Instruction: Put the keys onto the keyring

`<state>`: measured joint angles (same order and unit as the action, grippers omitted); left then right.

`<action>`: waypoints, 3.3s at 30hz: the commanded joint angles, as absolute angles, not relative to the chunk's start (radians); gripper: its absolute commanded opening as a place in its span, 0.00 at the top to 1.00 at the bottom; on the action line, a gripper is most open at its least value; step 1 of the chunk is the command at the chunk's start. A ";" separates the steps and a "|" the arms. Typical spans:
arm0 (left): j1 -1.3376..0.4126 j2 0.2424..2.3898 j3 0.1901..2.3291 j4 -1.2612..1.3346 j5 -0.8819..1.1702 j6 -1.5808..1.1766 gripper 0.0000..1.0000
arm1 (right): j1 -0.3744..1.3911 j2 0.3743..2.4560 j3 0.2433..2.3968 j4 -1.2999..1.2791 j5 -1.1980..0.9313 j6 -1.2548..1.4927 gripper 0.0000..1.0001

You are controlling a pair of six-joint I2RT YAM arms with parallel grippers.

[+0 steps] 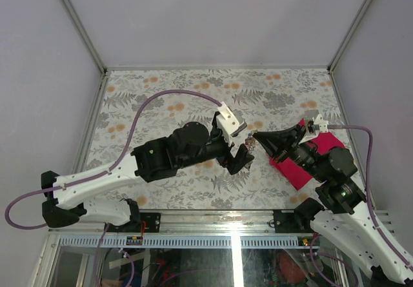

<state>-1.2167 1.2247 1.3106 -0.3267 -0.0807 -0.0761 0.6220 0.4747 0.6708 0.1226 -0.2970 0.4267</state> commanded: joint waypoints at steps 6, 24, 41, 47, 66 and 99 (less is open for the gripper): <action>-1.219 1.289 1.321 -0.165 -0.203 -0.083 0.20 | 0.627 0.489 0.735 0.176 -0.197 0.476 1.00; -1.221 1.347 1.280 -0.124 -0.250 -0.064 0.76 | 0.627 0.477 0.724 0.191 -0.211 0.539 1.00; -1.160 1.276 1.174 -0.125 -0.074 -0.194 1.00 | 0.627 0.453 0.763 0.017 -0.159 0.413 0.64; -0.945 1.220 1.041 -0.040 0.139 -0.359 1.00 | 0.628 0.424 0.768 -0.097 -0.041 0.362 0.48; -0.111 0.738 0.526 0.005 0.264 -0.803 1.00 | 0.627 0.386 0.722 -0.197 0.012 0.398 0.44; 0.265 0.516 0.238 -0.161 0.021 -1.080 0.22 | 0.627 0.317 0.676 -0.310 0.082 0.493 0.43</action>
<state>0.2604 0.5224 0.1623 -0.0917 0.0639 -1.1164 0.6220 0.3359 0.6678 -0.2886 0.0204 0.4820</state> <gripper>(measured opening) 0.716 0.562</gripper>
